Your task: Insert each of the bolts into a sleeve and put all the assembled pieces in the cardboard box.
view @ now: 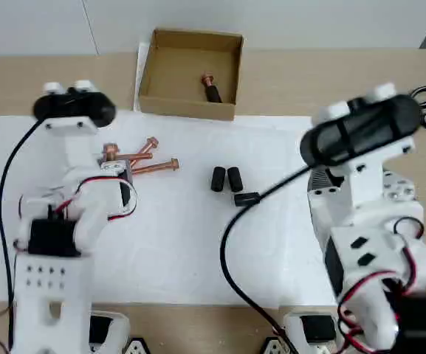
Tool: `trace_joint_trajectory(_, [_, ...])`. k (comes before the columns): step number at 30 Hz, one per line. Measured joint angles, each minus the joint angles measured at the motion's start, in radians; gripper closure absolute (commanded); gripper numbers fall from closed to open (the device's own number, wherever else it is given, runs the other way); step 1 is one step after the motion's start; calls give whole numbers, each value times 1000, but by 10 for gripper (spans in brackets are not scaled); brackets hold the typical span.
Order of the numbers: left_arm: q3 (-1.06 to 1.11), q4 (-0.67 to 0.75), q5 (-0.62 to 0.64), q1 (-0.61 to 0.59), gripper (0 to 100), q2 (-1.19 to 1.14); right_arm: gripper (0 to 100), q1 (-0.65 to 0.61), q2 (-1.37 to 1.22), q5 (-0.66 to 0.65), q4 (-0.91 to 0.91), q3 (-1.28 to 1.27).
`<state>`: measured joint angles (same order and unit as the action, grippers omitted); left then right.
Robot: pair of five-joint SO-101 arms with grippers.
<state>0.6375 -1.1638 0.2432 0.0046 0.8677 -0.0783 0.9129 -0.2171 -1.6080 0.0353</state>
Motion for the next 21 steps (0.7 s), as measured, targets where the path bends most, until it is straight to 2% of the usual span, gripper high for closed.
trace_joint_trajectory(8, [189,235,123,0,994,189,995,2,176,302,336,-483])
trace_joint_trajectory(11, [198,288,141,31,994,227,995,-37,276,319,526,-703])
trace_joint_trajectory(16, [198,308,143,133,994,245,995,-176,473,305,798,-1016])
trace_joint_trajectory(21, [187,308,146,190,994,245,994,-222,680,293,973,-1269])
